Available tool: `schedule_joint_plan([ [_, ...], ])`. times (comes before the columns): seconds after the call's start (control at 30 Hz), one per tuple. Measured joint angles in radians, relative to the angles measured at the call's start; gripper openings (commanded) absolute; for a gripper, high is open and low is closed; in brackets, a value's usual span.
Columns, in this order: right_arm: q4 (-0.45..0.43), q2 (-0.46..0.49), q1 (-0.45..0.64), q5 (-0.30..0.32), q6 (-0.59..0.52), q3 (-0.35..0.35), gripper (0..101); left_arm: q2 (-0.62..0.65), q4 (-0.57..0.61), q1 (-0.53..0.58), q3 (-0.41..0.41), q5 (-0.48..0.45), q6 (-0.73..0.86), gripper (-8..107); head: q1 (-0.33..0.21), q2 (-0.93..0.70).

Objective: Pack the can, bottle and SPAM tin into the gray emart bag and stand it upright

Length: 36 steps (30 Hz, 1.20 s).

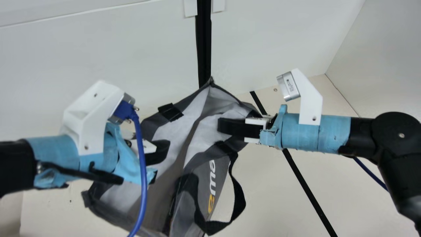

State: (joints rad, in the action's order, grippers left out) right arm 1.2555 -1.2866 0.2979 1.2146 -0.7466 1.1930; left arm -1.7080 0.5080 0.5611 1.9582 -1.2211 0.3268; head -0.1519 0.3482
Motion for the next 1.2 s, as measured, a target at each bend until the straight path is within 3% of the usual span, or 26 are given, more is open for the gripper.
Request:
schedule_joint_plan([
  [0.63,0.044,-0.269,0.057,0.007,-0.447,0.119,0,-0.325,0.075,-0.081,0.330,0.000,0.118,-8,0.000,-0.002],
  [0.87,0.058,-0.341,0.054,0.008,-0.491,0.172,0,-0.413,0.088,-0.092,0.424,0.000,0.129,-8,0.000,-0.002],
  [1.2,0.055,-0.357,0.042,0.001,-0.478,0.184,0,-0.434,0.086,-0.101,0.443,0.002,0.126,-8,0.000,0.000],
])
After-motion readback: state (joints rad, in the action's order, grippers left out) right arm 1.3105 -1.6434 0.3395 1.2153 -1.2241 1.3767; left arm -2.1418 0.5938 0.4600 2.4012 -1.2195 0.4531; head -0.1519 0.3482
